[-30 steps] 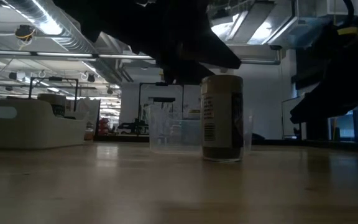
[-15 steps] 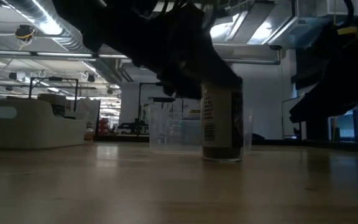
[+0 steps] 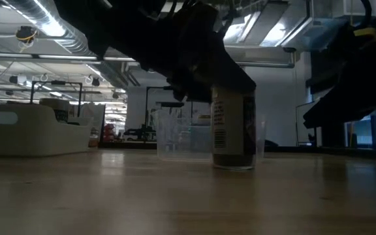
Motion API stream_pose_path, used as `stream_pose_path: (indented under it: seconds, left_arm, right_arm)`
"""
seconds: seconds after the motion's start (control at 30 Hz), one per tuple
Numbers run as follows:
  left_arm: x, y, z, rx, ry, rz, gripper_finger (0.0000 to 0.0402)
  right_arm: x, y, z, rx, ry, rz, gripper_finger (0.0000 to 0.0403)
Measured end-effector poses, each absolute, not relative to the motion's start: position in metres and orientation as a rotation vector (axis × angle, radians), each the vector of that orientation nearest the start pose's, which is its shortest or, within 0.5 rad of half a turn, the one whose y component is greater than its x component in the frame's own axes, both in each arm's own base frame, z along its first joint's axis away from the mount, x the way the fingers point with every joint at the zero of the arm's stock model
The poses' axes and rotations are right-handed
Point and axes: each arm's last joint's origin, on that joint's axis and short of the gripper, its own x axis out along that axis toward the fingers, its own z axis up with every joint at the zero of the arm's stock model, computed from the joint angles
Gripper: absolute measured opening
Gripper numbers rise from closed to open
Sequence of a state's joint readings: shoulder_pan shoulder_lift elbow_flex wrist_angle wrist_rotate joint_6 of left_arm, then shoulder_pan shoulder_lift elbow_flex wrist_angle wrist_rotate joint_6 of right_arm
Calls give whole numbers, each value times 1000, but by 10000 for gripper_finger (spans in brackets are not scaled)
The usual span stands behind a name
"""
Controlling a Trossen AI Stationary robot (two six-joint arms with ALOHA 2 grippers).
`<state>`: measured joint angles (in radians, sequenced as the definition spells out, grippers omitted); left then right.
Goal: Sort spices by type
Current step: Put the gold seasoning bottle into the white bin
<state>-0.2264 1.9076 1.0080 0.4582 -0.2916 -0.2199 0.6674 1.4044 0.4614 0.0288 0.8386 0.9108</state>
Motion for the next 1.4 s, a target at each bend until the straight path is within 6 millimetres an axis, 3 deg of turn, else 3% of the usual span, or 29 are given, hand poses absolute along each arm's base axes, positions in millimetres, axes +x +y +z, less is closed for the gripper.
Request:
stream_pose_path:
  seconds: [0.1,0.3,0.6,0.83,1.13,1.4]
  left_arm:
    - [385,-80,157,-101,417,112,262]
    - [382,-83,162,-86,421,111,261]
    - [359,-92,201,-95,440,164,264]
    - [325,-90,234,-84,501,299,262]
    - [268,-85,269,-124,551,485,263]
    - [218,-78,284,-138,566,670,266]
  right_arm:
    - [188,120,132,250,522,-430,310]
    - [188,120,132,250,522,-430,310]
    - [188,121,132,256,517,-428,310]
    - [188,121,132,256,511,-432,310]
    - [190,122,125,238,522,-441,310]
    - [190,121,125,228,507,-457,310]
